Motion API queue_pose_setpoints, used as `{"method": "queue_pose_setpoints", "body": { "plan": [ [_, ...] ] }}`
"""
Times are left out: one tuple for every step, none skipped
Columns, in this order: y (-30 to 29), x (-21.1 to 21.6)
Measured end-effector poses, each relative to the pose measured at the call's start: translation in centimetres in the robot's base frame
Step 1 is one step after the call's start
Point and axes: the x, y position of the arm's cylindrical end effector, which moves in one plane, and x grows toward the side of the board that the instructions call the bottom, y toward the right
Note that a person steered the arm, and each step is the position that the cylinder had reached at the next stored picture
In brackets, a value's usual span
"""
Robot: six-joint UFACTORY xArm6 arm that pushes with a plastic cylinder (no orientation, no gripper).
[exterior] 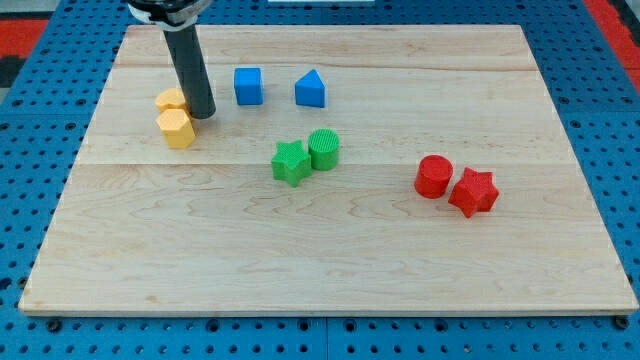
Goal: Move the yellow and blue blocks in opposite directions
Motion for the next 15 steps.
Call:
{"method": "queue_pose_setpoints", "body": {
  "plan": [
    [0.0,-1.1],
    [0.7,-2.2],
    [-1.7,-4.8],
    [3.5,-4.8],
    [5.3,-4.6],
    [-2.0,-4.3],
    [-5.2,-4.3],
    [-6.8,-3.2],
    [-3.0,-0.1],
    [-5.1,-2.5],
    [-2.4,-4.2],
    [5.0,-4.2],
    [9.8,-4.2],
    [6.9,-4.6],
    [5.3,-4.6]
  ]
}}
